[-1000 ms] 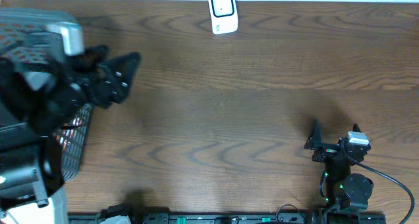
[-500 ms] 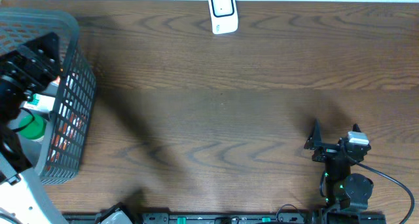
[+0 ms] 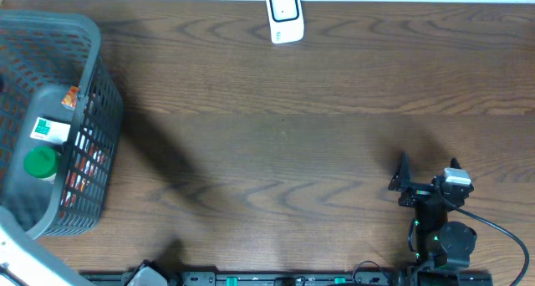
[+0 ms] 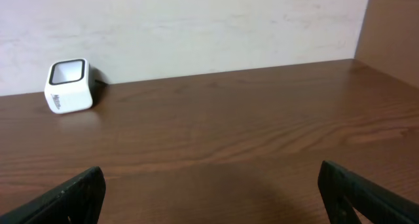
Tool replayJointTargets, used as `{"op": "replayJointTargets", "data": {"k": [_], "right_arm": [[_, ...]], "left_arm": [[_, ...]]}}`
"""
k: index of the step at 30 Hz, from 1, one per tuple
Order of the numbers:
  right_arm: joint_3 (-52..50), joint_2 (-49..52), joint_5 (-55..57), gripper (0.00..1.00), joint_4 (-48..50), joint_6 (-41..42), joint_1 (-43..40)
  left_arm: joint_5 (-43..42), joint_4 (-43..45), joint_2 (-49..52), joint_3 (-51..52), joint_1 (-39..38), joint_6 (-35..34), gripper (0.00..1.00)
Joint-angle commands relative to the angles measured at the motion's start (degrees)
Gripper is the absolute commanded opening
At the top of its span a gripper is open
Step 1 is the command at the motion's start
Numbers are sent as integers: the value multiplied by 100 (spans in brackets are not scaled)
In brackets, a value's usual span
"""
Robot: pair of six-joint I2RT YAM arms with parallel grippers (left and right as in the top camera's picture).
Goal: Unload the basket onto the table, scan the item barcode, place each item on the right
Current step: 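Move the left gripper over the basket toward the green-lidded jar, then lower the left gripper and grasp the green-lidded jar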
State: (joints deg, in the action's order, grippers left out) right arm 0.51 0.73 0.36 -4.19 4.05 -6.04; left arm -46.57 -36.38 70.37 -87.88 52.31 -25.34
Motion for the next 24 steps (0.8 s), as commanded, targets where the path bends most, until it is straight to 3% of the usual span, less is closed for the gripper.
{"op": "replayJointTargets", "data": {"k": [1, 9, 17, 24], "right_arm": [[-22, -35, -24, 99, -9, -50, -31], [-22, -35, -24, 99, -9, -50, -31], [-22, -35, -24, 99, -9, -50, -31], [-22, -35, -24, 99, -9, -50, -31]], "left_arm": [[-61, 72, 197, -98, 378, -356, 83], [186, -11, 846, -96, 601, -634, 83], [1902, -1346, 1399, -96, 433, -929, 83], [3254, -1635, 1707, -96, -177, -914, 83]]}}
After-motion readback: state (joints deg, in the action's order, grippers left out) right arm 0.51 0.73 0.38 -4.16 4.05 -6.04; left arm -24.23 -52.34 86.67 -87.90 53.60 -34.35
